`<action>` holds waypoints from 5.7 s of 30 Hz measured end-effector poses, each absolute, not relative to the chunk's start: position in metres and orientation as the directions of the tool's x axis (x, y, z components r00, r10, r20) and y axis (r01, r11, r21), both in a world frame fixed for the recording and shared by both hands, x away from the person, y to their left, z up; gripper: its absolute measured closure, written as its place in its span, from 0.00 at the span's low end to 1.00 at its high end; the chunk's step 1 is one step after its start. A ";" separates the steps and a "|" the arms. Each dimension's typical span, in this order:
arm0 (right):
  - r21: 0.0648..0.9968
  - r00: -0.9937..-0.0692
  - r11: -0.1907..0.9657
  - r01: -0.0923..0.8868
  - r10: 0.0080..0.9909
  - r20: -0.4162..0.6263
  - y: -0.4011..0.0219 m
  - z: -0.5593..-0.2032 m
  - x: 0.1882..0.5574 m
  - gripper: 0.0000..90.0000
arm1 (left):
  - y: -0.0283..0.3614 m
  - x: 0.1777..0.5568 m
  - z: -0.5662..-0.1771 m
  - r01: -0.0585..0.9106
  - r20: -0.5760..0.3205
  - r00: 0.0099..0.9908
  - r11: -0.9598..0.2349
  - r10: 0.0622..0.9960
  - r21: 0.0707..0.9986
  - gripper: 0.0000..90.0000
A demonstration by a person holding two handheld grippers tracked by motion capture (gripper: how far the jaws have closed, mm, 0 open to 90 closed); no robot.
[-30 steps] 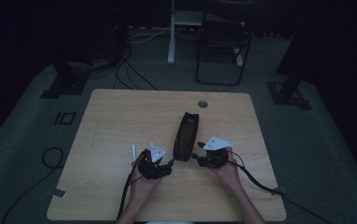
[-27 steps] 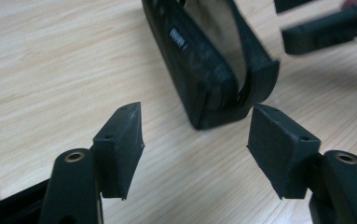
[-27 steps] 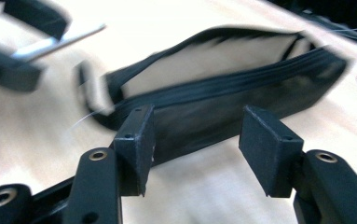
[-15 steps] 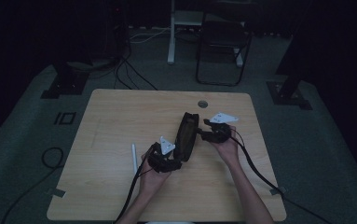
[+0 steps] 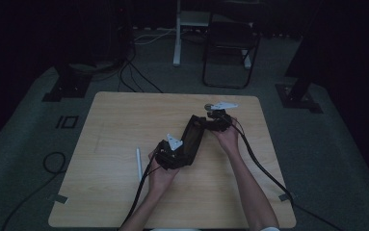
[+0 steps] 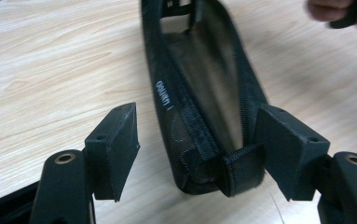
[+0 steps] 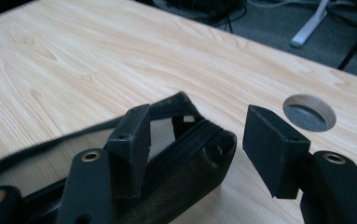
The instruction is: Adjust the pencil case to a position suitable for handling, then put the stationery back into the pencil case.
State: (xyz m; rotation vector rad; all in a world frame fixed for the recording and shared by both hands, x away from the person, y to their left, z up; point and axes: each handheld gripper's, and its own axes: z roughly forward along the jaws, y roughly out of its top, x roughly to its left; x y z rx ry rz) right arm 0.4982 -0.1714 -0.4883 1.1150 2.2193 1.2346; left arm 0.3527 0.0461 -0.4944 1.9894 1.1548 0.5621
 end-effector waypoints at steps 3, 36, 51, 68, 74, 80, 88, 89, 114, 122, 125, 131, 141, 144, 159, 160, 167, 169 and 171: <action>0.822 -0.628 0.331 0.464 0.777 0.042 -0.170 -0.492 0.494 0.46 | 0.049 0.355 -0.495 0.545 0.000 0.481 -0.299 0.877 0.784 0.36; 0.783 -0.619 0.316 0.537 0.777 0.111 -0.189 -0.500 0.477 0.49 | 0.087 0.362 -0.501 0.609 -0.031 0.424 -0.260 0.905 0.750 0.45; 0.779 -0.645 0.329 0.534 0.754 0.123 -0.177 -0.496 0.435 0.48 | 0.119 0.340 -0.499 0.611 -0.053 0.416 -0.236 0.908 0.755 0.44; 0.840 -0.643 0.278 0.466 0.758 0.106 -0.188 -0.477 0.419 0.43 | 0.148 0.320 -0.478 0.567 -0.065 0.440 -0.221 0.895 0.794 0.41; 0.844 -0.627 0.262 0.468 0.771 0.109 -0.204 -0.481 0.407 0.43 | 0.171 0.320 -0.486 0.593 -0.077 0.416 -0.207 0.906 0.778 0.42; 0.836 -0.616 0.274 0.475 0.782 0.094 -0.216 -0.489 0.394 0.43 | 0.181 0.320 -0.492 0.603 -0.073 0.414 -0.213 0.907 0.769 0.42; 0.826 -0.626 0.318 0.466 0.778 0.054 -0.224 -0.500 0.375 0.42 | 0.188 0.321 -0.499 0.621 -0.067 0.391 -0.209 0.918 0.755 0.42; 0.823 -0.627 0.328 0.464 0.778 0.043 -0.225 -0.502 0.374 0.42 | 0.189 0.321 -0.500 0.620 -0.067 0.392 -0.210 0.917 0.756 0.42; 0.764 -0.595 0.370 0.529 0.803 0.022 -0.236 -0.546 0.355 0.39 | 0.192 0.324 -0.532 0.679 -0.086 0.352 -0.191 0.932 0.709 0.30; 0.756 -0.601 0.383 0.531 0.799 0.017 -0.236 -0.549 0.355 0.39 | 0.183 0.326 -0.539 0.699 -0.060 0.353 -0.221 0.934 0.681 0.29; 0.753 -0.601 0.387 0.531 0.799 0.013 -0.235 -0.550 0.354 0.39 | 0.179 0.325 -0.539 0.697 -0.046 0.358 -0.234 0.932 0.678 0.26; 0.753 -0.604 0.393 0.529 0.797 0.008 -0.235 -0.551 0.354 0.39 | 0.173 0.319 -0.540 0.691 0.012 0.372 -0.285 0.928 0.664 0.24; 0.753 -0.606 0.394 0.527 0.796 0.007 -0.235 -0.551 0.354 0.39 | 0.180 0.317 -0.537 0.696 0.010 0.349 -0.266 0.937 0.666 0.48; 0.752 -0.606 0.395 0.528 0.796 0.008 -0.235 -0.551 0.354 0.38 | 0.180 0.314 -0.536 0.700 0.008 0.348 -0.266 0.938 0.663 0.54; 0.751 -0.613 0.401 0.524 0.790 0.006 -0.235 -0.551 0.355 0.38 | 0.183 0.306 -0.533 0.708 0.006 0.359 -0.276 0.933 0.650 0.74; 0.751 -0.613 0.401 0.524 0.790 0.006 -0.235 -0.551 0.355 0.38 | 0.183 0.306 -0.533 0.709 0.005 0.359 -0.276 0.933 0.649 0.76; 0.751 -0.613 0.401 0.524 0.790 0.006 -0.235 -0.551 0.355 0.38 | 0.186 0.306 -0.533 0.709 0.007 0.358 -0.276 0.934 0.648 0.83; 0.751 -0.614 0.401 0.524 0.789 0.007 -0.235 -0.551 0.355 0.38 | 0.186 0.306 -0.533 0.709 0.006 0.359 -0.277 0.933 0.648 0.85; 0.751 -0.615 0.402 0.524 0.788 0.008 -0.235 -0.551 0.355 0.38 | 0.187 0.306 -0.533 0.707 0.006 0.368 -0.284 0.930 0.648 0.86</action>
